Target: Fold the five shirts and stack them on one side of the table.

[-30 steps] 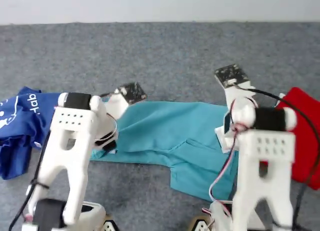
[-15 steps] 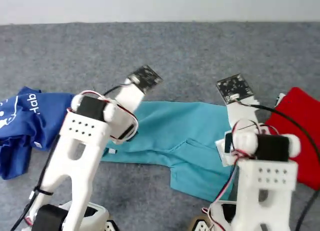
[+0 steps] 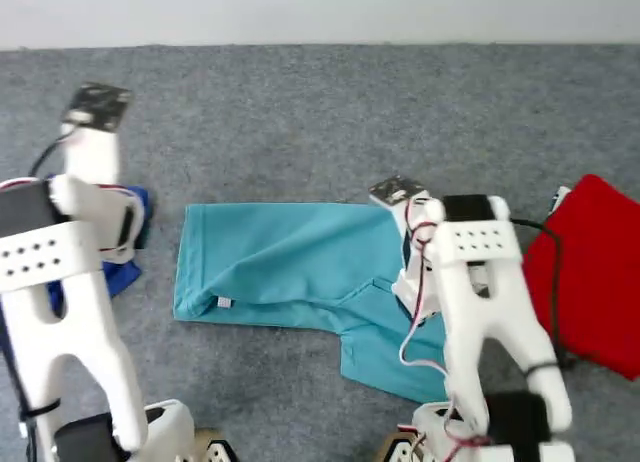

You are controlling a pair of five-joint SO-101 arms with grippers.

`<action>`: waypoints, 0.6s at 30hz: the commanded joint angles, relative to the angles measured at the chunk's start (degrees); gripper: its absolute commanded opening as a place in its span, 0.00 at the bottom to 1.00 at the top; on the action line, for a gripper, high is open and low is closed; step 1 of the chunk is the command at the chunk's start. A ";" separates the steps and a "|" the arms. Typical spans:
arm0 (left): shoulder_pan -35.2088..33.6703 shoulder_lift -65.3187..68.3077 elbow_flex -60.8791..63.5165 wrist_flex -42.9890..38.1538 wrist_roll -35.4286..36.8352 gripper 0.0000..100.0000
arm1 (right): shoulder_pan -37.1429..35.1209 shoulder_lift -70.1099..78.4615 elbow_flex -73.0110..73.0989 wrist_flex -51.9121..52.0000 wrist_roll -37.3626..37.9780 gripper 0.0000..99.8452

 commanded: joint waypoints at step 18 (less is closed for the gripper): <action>-4.57 -0.62 -2.07 1.49 -2.37 0.16 | -5.32 18.24 -0.18 -10.77 0.70 0.10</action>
